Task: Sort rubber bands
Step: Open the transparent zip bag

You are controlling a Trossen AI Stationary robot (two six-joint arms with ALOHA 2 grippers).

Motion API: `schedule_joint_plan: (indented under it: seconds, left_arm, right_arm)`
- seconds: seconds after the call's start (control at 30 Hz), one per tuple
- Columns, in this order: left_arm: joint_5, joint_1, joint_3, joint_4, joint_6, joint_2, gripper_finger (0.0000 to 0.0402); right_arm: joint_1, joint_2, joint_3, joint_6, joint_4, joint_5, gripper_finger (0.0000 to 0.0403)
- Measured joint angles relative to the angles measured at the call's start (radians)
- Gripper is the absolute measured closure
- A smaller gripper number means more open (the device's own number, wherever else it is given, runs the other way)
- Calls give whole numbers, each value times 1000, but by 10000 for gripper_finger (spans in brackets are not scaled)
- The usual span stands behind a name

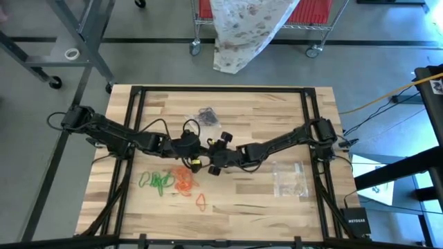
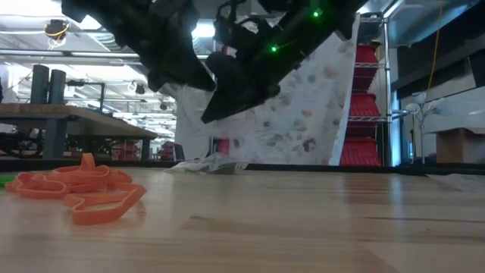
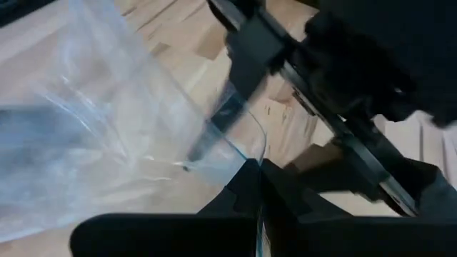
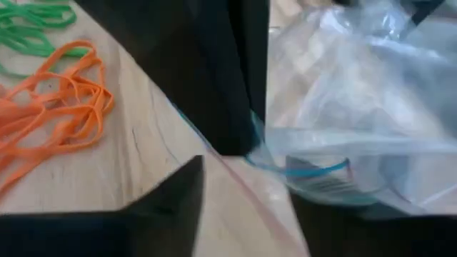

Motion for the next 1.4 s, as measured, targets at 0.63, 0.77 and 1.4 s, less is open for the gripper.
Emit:
schedule_joint_plan:
  seconds: [0.63,0.77,1.4]
  left_arm:
    - [0,-12,0,16,-43,-1,402]
    - [0,-21,0,15,-44,-5,401]
    - [-2,-25,-1,-288,-21,-99,387]
  right_arm:
    - [94,-11,0,-300,102,390,29]
    - [103,-11,0,-288,108,342,42]
    - [137,-16,1,105,17,-221,77]
